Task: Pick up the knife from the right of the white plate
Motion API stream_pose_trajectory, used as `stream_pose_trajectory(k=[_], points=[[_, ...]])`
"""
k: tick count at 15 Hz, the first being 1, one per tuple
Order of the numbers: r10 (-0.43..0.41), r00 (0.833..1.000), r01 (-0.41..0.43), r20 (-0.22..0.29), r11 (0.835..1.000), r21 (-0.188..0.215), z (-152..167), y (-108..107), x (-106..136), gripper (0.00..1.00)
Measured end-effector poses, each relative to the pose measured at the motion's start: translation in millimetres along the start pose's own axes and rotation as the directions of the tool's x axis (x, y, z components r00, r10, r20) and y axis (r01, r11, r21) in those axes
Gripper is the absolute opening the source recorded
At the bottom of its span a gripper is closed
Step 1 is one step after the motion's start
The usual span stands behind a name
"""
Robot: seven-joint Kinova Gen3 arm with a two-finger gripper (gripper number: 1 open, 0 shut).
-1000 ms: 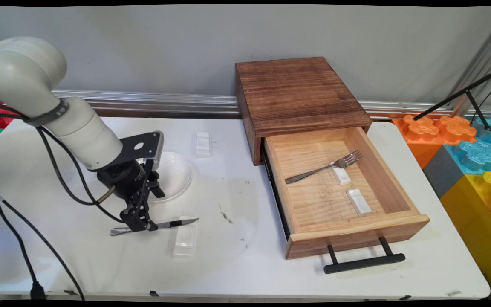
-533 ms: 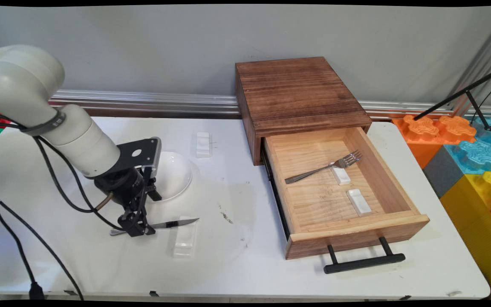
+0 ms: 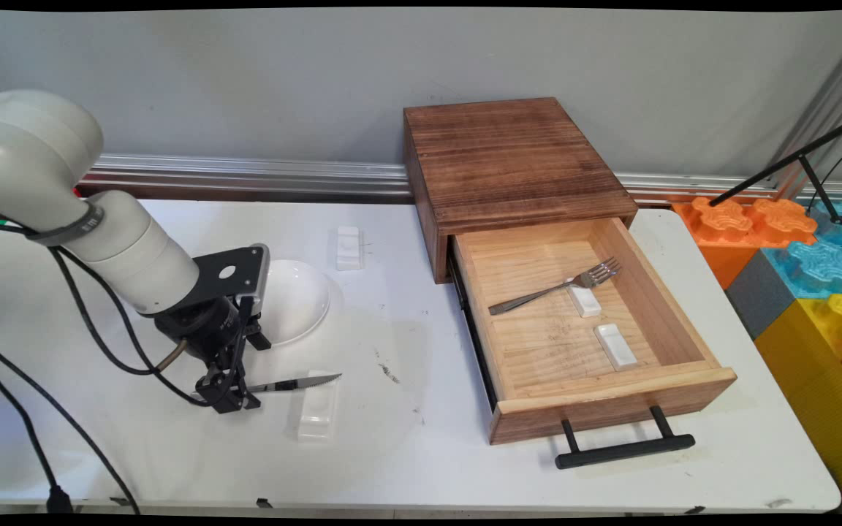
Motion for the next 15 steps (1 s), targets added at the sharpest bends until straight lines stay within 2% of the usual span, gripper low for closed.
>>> stream_pose_trajectory(k=[15], points=[[-0.016, 1.000, 0.016, 0.007, 1.000, 0.026, 20, 3, -16, 1.00]])
